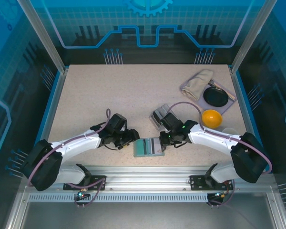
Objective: Put the credit cards into the card holder
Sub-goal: Flip over the card slot in the card holder.
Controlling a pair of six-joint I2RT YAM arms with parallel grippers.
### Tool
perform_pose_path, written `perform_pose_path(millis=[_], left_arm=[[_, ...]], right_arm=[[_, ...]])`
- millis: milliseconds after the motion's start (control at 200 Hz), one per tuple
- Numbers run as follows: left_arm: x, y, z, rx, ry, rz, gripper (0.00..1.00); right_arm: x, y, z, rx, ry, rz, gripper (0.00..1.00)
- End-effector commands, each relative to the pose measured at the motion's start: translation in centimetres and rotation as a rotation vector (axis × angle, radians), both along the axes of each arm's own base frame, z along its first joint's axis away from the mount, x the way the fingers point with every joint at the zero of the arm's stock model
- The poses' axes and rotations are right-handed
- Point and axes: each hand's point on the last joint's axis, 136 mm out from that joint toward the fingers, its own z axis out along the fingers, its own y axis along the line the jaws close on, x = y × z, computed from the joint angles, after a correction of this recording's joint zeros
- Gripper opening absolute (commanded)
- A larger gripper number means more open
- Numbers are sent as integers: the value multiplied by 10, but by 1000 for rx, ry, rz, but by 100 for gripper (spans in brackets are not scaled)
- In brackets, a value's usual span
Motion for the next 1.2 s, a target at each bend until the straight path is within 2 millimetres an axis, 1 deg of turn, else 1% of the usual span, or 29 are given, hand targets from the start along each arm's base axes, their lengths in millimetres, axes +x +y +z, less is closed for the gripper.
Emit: perform_pose_path(millis=[0,150,420,660,730,820,935,1085,1195], left_arm=[[-5,0,-7,39,5,-32,67],[-7,-5,-13,52,16,-46,64],[-11,-8,-25,71,43,-53,59],[-14,-11,-32,78,58,-61,55],[-15,-11,-34,81,64,-64,53],[-16,-11,-37,85,70,-66,51],[-17,-11,-39,91,74,-65,48],[-17,-10,-40,99,77,-59,47],[-17,-9,-41,101,78,-56,47]], right_arm=[[-3,-16,-3,-21,9,-44,7],[-2,-14,-1,37,18,-63,7],[-2,-3,-2,143,43,-80,8],[-4,-6,-6,138,57,-92,8],[-4,-5,-6,153,64,-92,8],[-2,-2,0,180,54,-90,8],[-1,-6,4,157,45,-97,8],[-1,-14,4,121,39,-108,8],[-2,-10,4,144,48,-97,8]])
